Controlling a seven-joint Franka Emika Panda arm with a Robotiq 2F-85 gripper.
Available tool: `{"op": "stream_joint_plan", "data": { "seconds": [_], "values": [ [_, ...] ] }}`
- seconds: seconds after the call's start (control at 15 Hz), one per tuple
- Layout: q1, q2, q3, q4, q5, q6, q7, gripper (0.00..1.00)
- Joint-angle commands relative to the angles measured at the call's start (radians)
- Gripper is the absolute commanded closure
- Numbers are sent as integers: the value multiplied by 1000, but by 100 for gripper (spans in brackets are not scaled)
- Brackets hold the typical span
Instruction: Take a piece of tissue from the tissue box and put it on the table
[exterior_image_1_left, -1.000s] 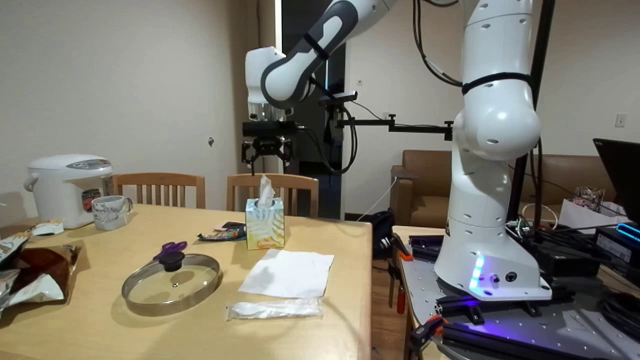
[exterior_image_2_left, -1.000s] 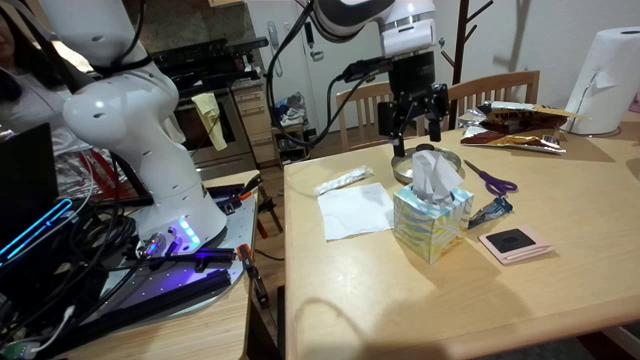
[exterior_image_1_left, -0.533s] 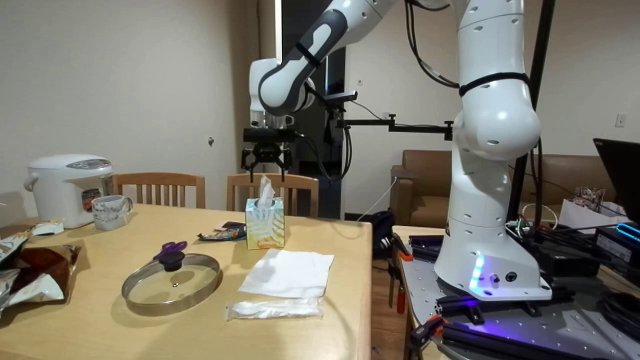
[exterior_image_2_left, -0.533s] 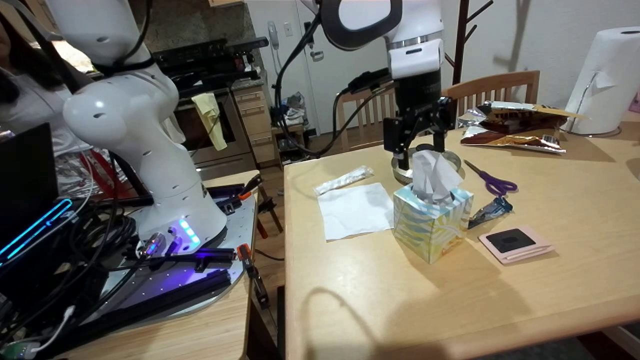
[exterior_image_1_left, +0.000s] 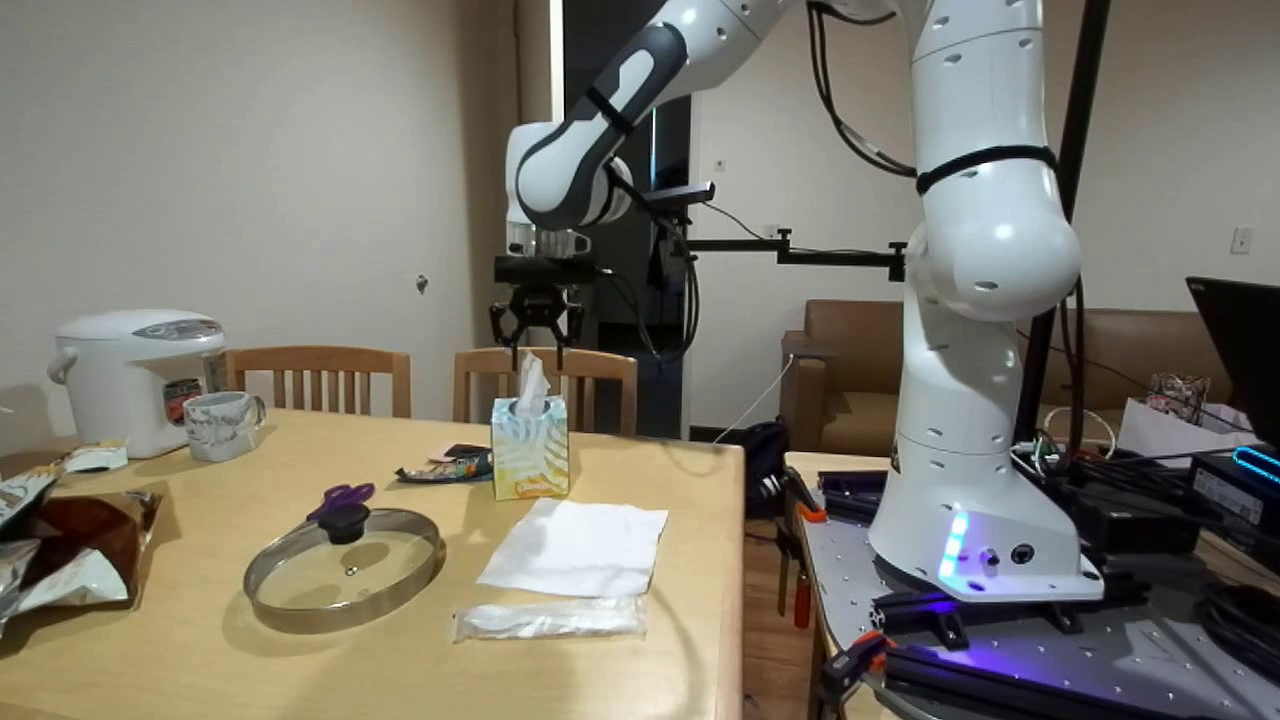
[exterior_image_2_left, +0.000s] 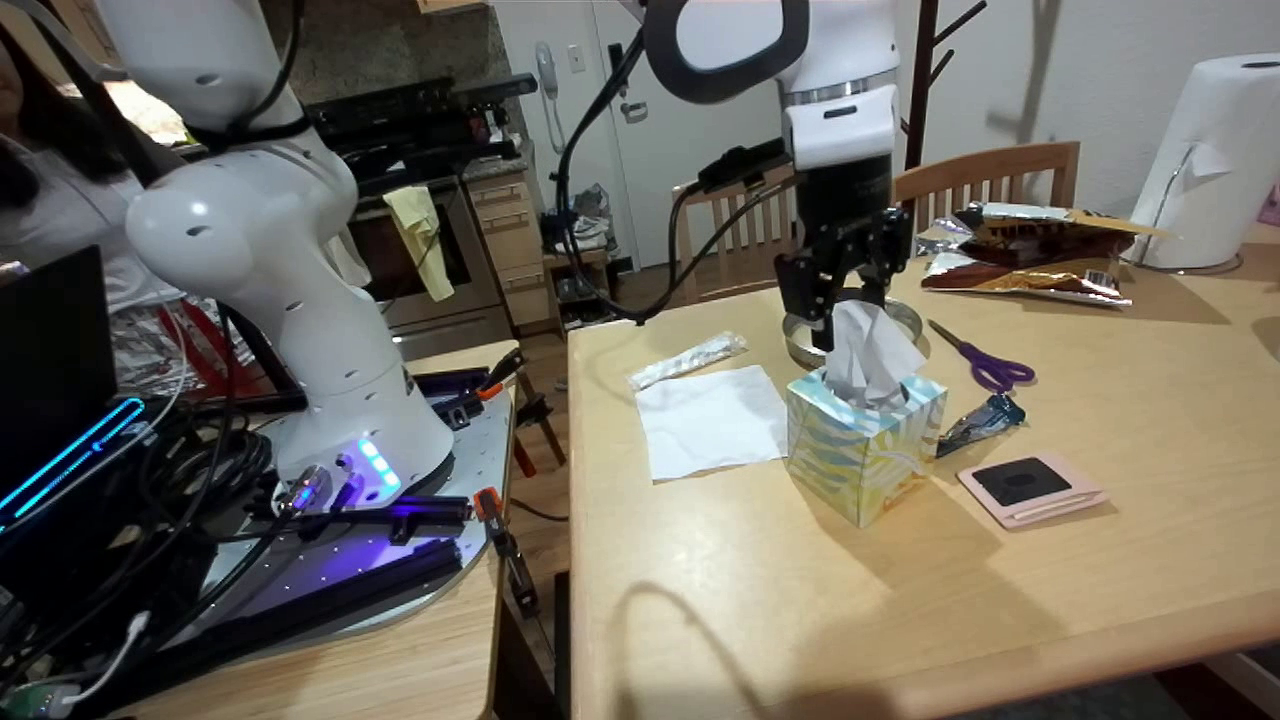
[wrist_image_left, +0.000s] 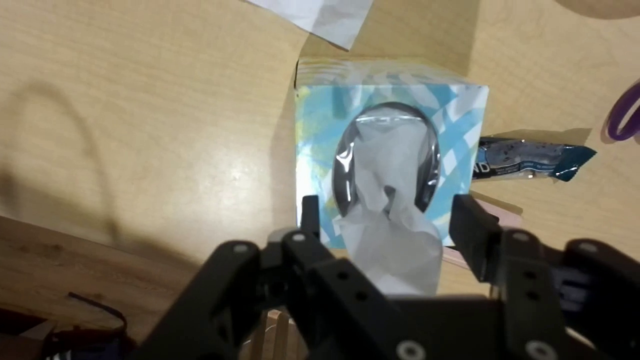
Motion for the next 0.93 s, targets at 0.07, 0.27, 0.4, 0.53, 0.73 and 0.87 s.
{"op": "stream_joint_plan", "data": {
  "seconds": [0.07,0.27,0.4,0.53,0.73,0.87],
  "values": [
    [-10,45,12,34,98,10,-111,66],
    [-4,44,7,35,106,9,-132,87],
    [-1,34,3,35,96,0,-129,98],
    [4,21,0,35,78,-5,-117,100],
    [9,-5,-3,36,60,-19,-108,100],
    [11,-27,-4,38,44,-31,-101,100]
  ]
}}
